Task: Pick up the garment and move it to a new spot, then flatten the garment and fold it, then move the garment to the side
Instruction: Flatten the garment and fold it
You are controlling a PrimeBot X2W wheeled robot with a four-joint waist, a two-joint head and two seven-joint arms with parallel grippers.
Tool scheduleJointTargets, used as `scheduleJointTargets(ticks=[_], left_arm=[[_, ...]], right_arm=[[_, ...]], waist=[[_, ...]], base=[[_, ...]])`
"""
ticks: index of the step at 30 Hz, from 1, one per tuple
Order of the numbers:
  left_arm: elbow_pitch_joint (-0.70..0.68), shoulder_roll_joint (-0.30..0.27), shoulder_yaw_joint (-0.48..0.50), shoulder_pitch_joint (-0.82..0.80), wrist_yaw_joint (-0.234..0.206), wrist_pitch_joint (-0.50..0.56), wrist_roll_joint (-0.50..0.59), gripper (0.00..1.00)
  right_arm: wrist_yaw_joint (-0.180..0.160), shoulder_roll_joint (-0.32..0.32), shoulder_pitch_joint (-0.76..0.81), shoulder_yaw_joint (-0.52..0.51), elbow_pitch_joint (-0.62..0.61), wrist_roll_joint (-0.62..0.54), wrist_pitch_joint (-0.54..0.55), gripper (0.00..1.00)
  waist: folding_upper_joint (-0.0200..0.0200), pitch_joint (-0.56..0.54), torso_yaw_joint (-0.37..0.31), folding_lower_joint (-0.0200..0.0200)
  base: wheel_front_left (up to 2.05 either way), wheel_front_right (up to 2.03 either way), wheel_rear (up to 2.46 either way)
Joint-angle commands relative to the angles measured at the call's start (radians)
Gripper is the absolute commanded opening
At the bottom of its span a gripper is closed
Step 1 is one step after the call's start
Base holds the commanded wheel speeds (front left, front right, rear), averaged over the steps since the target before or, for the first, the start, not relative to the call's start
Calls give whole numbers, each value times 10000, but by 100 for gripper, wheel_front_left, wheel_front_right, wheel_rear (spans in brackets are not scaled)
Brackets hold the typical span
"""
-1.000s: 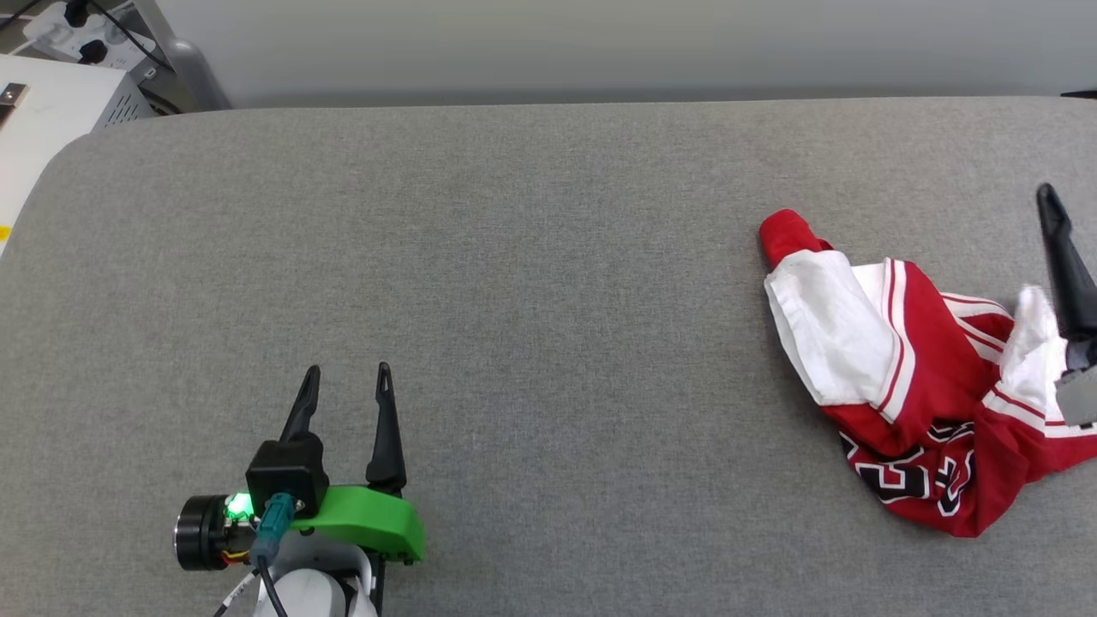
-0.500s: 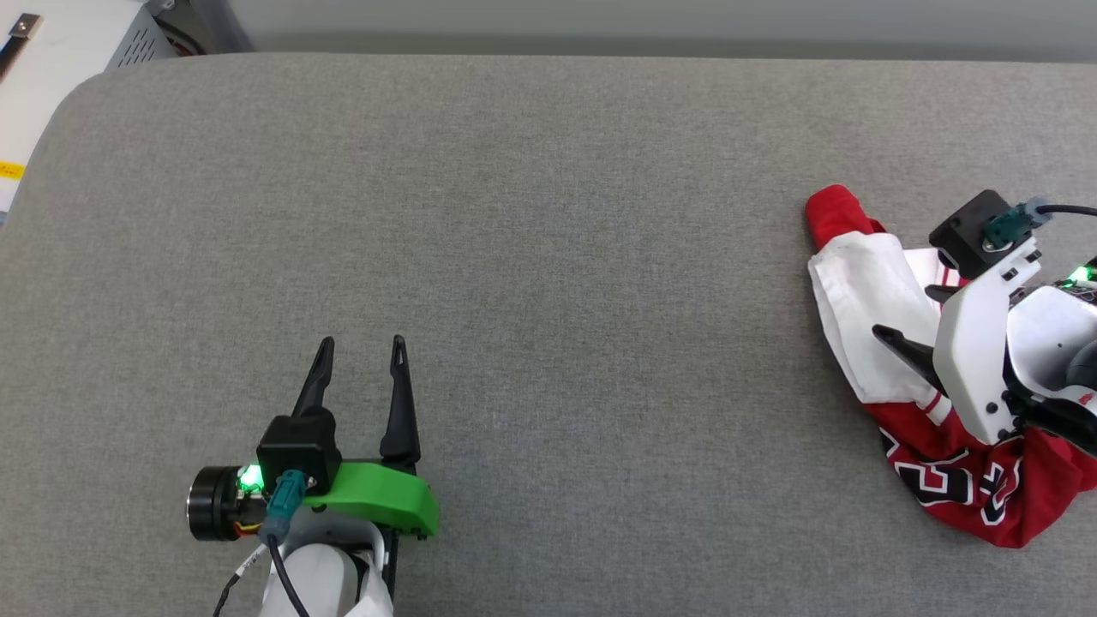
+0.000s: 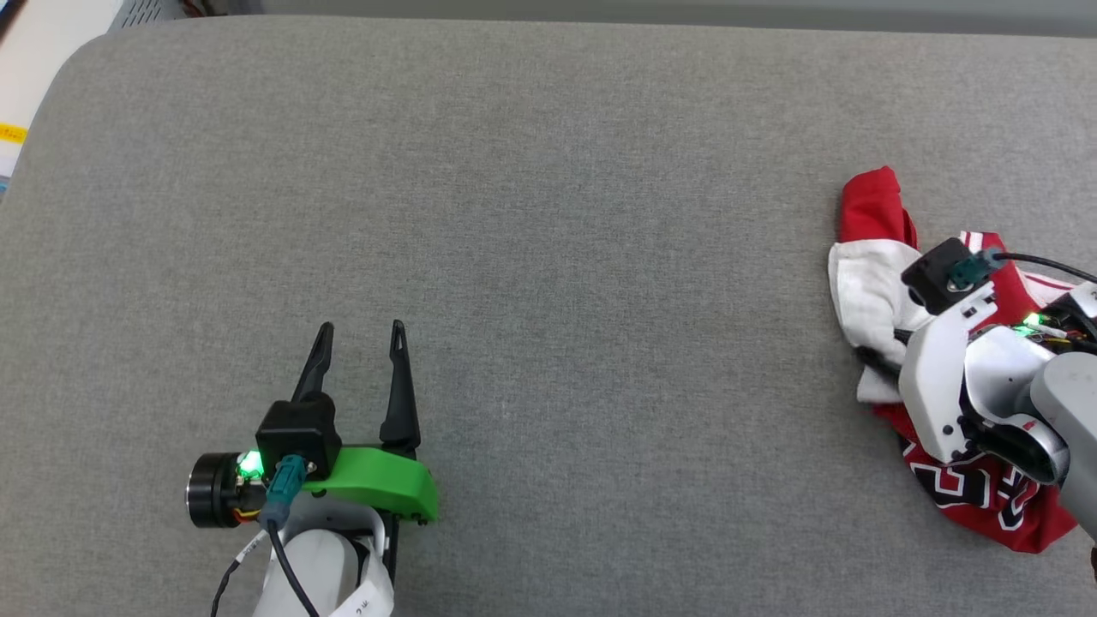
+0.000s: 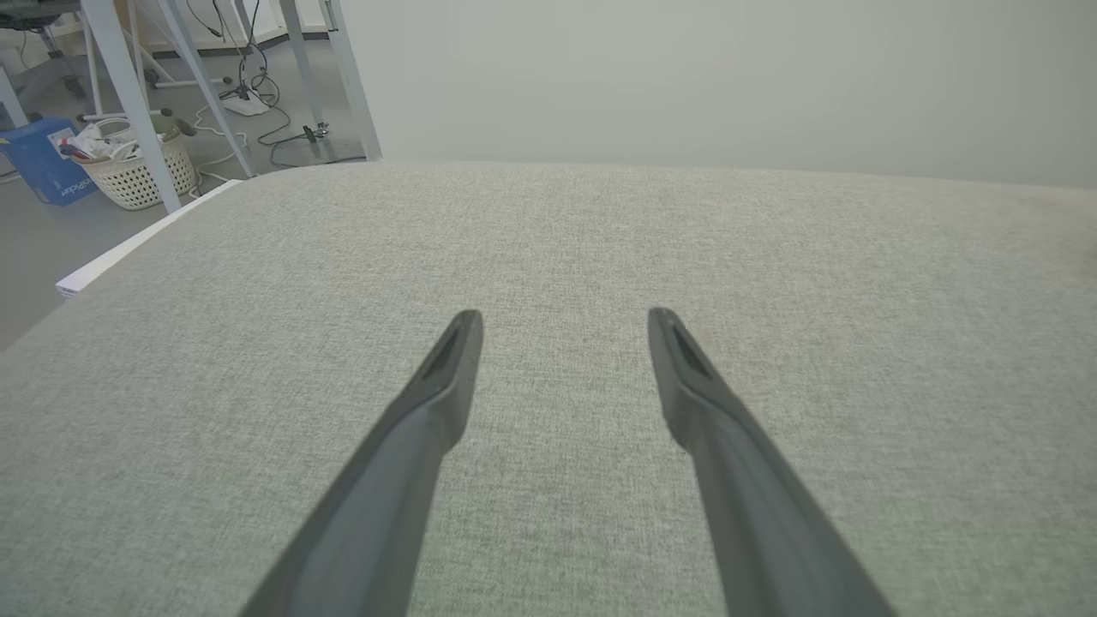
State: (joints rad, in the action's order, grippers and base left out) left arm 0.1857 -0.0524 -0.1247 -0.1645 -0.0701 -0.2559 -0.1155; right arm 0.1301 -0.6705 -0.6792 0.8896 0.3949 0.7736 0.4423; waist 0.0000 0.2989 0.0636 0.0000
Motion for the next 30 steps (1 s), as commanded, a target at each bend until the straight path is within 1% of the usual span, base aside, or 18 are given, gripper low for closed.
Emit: scheduleJointTargets(ticks=[1, 5, 8, 10, 14, 18, 20, 23, 27, 29, 30], left_arm=[[14, 22, 61, 32, -37, -59, 19, 100], [23, 22, 161, 242, -9, -59, 84, 100], [9, 22, 243, 401, 31, -59, 131, 100], [2, 22, 293, 497, 58, -59, 169, 100], [-31, 22, 395, 648, 101, -59, 223, 100], [-50, 22, 418, 720, 136, -59, 253, 100], [-61, 22, 402, 712, 153, -59, 261, 100], [-88, 22, 352, 673, 172, -59, 255, 100], [-117, 22, 296, 603, 163, -59, 221, 100], [-113, 22, 290, 549, 144, -59, 203, 100], [-107, 22, 285, 509, 138, -59, 181, 100]], right_arm=[[6, 273, 242, 123, 174, 272, -489, 0], [6, 34, 291, -351, -36, 403, -2097, 0], [6, -259, 454, -930, -462, 495, -2967, 0], [6, -468, 609, -1378, -785, 422, -3379, 0], [6, -804, 1097, -2405, -1624, 353, -3871, 0], [6, -894, 1563, -3383, -2571, -16, -3898, 0], [6, -770, 1690, -3796, -3036, -270, -3799, 0], [6, -476, 1677, -4082, -3611, -718, -3529, 0], [6, 135, 1265, -3923, -4119, -1133, -3096, 0], [6, 460, 914, -3566, -4194, -1277, -2889, 0], [6, 675, 647, -3230, -4147, -1375, -2753, 0]], waist=[[0, -263, -193, 0], [0, -651, -429, 0], [0, -899, -622, 0], [0, -1028, -726, 0], [0, -1215, -864, 0], [0, -1317, -892, 0], [0, -1333, -849, 0], [0, -1298, -705, 0], [0, -1138, -422, 0], [0, -1018, -268, 0], [0, -938, -171, 0]], base=[[0, 0, 0], [0, 0, 0], [0, 0, 0], [0, 0, 0], [0, 0, 0], [0, 0, 0], [0, 0, 0], [0, 0, 0], [0, 0, 0], [0, 0, 0], [0, 0, 0]])
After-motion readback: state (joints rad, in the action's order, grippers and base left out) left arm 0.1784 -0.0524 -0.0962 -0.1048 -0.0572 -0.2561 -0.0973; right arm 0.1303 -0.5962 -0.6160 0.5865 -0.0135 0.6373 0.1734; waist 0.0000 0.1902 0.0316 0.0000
